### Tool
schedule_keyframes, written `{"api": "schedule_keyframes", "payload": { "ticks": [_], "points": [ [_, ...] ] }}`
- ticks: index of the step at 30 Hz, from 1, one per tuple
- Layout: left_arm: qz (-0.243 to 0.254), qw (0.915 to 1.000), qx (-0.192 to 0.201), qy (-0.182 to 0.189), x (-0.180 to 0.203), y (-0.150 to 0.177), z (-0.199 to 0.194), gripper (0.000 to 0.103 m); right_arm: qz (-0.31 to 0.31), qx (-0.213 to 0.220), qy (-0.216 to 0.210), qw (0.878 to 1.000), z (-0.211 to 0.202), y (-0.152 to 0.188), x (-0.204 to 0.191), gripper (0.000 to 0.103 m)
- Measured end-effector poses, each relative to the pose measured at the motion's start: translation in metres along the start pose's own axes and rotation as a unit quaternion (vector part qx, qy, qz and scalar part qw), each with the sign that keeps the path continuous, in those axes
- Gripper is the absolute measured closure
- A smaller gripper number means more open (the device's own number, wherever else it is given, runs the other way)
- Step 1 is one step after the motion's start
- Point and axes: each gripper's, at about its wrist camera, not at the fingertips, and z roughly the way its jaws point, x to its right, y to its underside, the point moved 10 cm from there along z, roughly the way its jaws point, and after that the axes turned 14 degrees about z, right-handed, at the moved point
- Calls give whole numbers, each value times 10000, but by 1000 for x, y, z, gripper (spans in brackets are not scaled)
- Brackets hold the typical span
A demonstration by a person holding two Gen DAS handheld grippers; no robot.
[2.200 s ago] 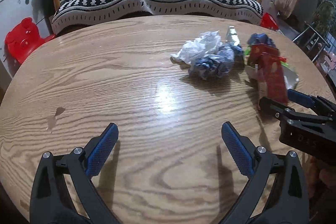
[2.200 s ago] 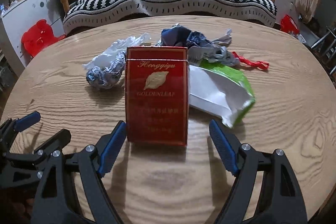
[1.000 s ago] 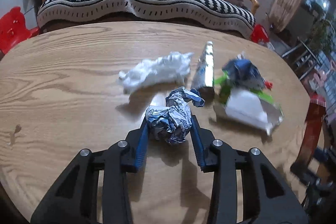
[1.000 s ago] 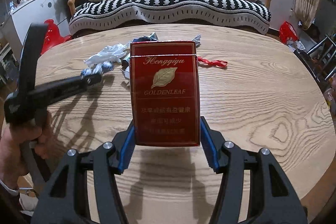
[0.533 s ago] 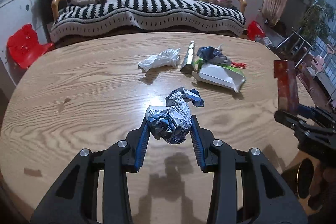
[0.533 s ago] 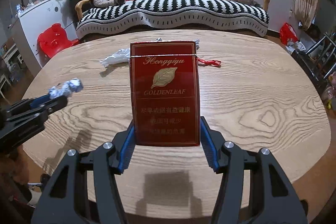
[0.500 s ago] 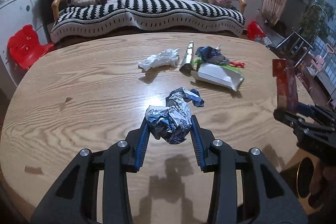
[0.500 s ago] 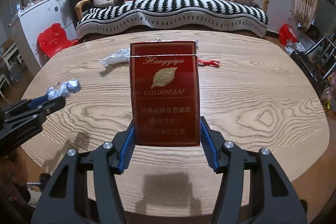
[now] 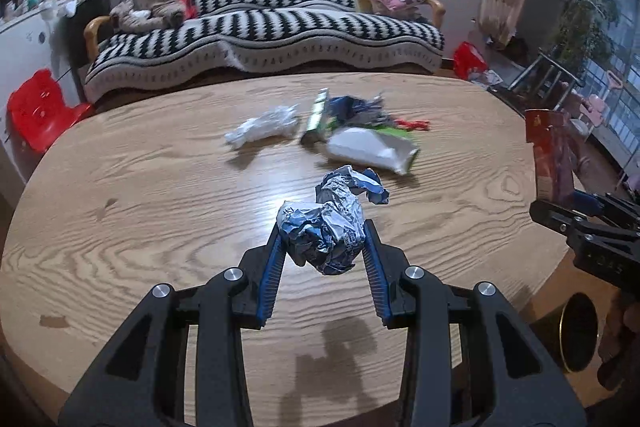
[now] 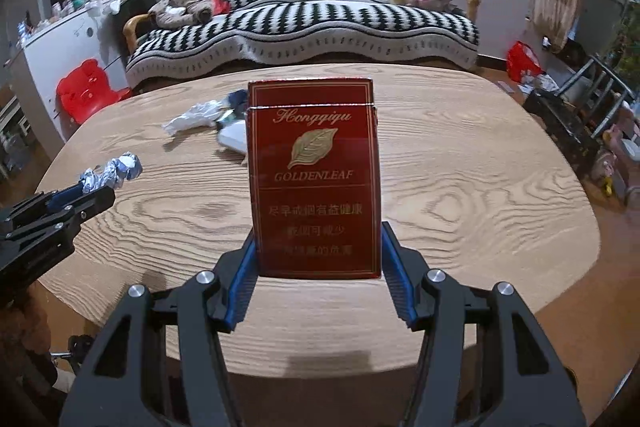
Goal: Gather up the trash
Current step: 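Carry the foil ball and red box to the black bin and open both tools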
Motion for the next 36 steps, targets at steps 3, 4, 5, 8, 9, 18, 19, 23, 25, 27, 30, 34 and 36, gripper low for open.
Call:
{"api": "schedule_keyframes", "payload": {
  "ticks": [3, 4, 5, 8, 9, 18, 19, 23, 25, 27, 30, 34, 36],
  "points": [
    [87, 9997, 111, 207, 28, -12, 3, 65, 218, 103, 136, 9996, -16, -3, 36, 47],
    [141, 9993, 150, 307, 43, -17, 5, 65, 293, 131, 179, 9993, -20, -4, 47, 47],
    [206, 9987, 192, 424, 60, -22, 7, 65, 379, 162, 237, 9989, -24, -6, 60, 47],
    [388, 9961, 242, 757, 108, -34, 13, 65, 682, 239, 457, 9963, -41, -4, 105, 47],
    [454, 9949, 260, 864, 126, -37, 15, 65, 778, 259, 533, 9952, -46, -2, 120, 47],
    [1334, 9653, 380, 2211, 314, -44, 13, 65, 2030, 370, 1585, 9656, -113, 60, 314, 47],
    [1421, 9592, 351, 2419, 341, -40, 14, 65, 2217, 330, 1714, 9594, -121, 71, 337, 47],
    [1812, 9388, 136, 2926, 428, -16, 18, 65, 2917, 87, 2056, 9341, -148, 124, 412, 47],
    [1992, 9263, -78, 3196, 468, 3, 22, 65, 3245, -116, 2189, 9201, -157, 151, 444, 47],
    [2201, 9122, -294, 3445, 502, 22, 24, 65, 3521, -382, 2238, 9080, -159, 175, 466, 47],
    [2418, 8928, -581, 3755, 544, 51, 25, 65, 3800, -625, 2252, 8949, -162, 201, 489, 47],
    [2698, 8772, -791, 3893, 581, 80, 27, 65, 3806, -798, 2315, 8917, -165, 214, 499, 47],
    [2744, 8723, -859, 3954, 591, 89, 27, 65, 3788, -857, 2344, 8912, -164, 215, 498, 47]
  ]
}}
